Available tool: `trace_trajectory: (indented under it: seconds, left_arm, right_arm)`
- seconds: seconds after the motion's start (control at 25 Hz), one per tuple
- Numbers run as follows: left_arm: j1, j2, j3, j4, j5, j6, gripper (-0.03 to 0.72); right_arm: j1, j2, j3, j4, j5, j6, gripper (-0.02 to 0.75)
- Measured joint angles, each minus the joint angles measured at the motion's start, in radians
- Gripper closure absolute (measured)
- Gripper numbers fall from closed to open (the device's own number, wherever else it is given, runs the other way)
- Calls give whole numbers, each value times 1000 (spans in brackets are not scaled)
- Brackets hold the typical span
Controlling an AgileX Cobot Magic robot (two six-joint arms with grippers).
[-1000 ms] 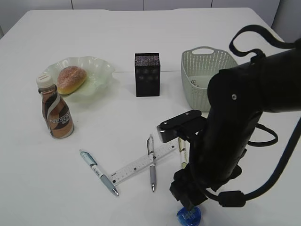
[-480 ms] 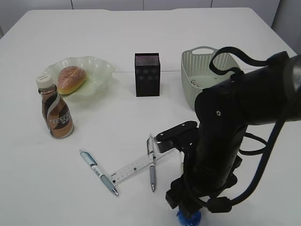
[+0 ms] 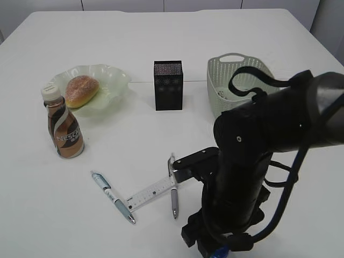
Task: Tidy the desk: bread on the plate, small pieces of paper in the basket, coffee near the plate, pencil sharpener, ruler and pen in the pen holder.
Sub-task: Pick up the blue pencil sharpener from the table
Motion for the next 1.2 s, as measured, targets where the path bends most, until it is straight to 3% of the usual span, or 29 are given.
trace_trajectory:
  seconds: [1.2]
  left_arm:
    - [0,0,0,0,0,0,309]
  right_arm:
    - [3,61,-2,0,-16,6,176]
